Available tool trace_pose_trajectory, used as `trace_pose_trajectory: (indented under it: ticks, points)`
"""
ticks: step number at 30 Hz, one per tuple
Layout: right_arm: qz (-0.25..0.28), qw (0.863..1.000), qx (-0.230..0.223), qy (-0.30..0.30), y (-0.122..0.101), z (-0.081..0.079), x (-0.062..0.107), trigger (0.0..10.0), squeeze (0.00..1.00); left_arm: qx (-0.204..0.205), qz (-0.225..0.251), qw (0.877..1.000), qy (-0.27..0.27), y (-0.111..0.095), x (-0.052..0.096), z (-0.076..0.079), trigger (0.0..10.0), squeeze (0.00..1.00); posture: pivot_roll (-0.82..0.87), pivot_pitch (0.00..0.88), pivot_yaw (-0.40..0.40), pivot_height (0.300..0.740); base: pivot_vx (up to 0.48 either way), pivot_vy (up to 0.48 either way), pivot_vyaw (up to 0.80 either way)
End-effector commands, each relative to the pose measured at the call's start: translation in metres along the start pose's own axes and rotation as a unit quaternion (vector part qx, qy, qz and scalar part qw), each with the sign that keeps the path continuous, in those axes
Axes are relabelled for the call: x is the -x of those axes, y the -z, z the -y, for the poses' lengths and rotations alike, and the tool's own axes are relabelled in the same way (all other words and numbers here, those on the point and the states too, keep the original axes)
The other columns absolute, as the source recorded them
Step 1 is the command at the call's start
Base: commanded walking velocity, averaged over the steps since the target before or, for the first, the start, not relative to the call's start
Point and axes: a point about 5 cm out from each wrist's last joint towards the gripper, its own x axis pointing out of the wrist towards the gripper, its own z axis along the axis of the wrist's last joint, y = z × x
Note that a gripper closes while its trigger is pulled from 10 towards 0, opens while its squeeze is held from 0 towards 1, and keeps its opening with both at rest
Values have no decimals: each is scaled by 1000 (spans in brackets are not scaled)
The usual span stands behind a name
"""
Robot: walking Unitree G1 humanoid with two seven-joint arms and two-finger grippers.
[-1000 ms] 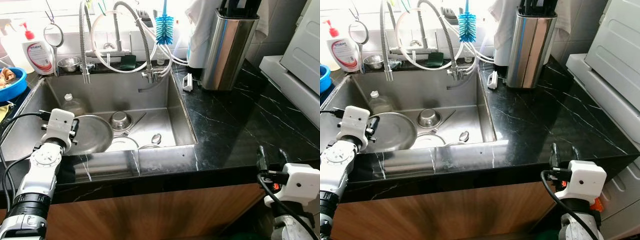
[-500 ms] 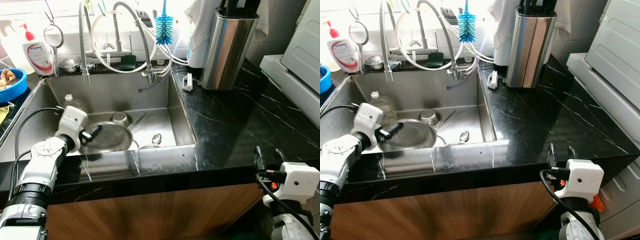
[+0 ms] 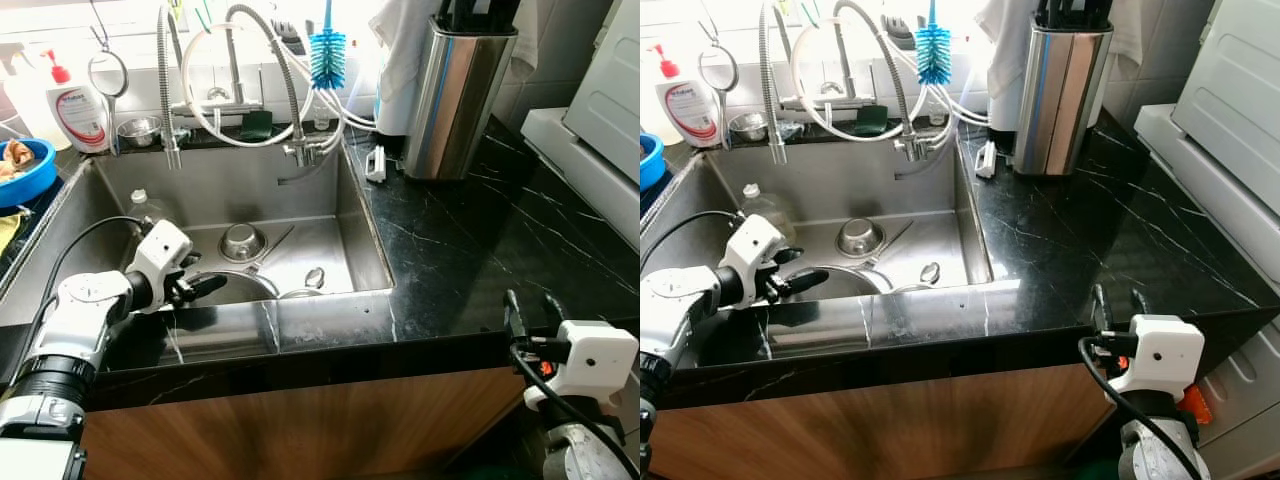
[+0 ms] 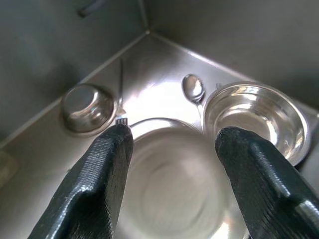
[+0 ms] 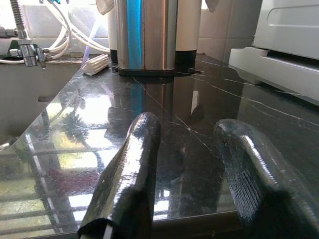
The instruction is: Kitchen organization
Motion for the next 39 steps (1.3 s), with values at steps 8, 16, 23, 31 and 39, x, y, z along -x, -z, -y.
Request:
trace_pose_trajectory:
  ticks: [8,16,23,31,39]
  points:
    - [-13,1000,-4,-7,4,-3,-1,10000,0,7,22,998,-64,-9,-2,-10,10000,0,31,30,29,740,0,0,0]
    - [22,1000,-3,12,-9,1,-8,10000,0,24,133,954,-266,-23,3,-21,10000,0,28,32,23,740,0,0,0]
    - [45,999,-1,17,-19,2,-12,10000,0,3,210,913,-350,-36,21,-18,10000,0,29,33,12,740,0,0,0]
    - [52,998,-1,26,-23,3,-11,10000,0,-44,239,888,-390,-38,50,7,10000,0,37,35,-17,740,0,0,0]
    - [52,998,4,21,-24,1,-10,10000,0,-35,216,878,-427,-24,68,17,10000,0,34,31,-24,740,0,0,0]
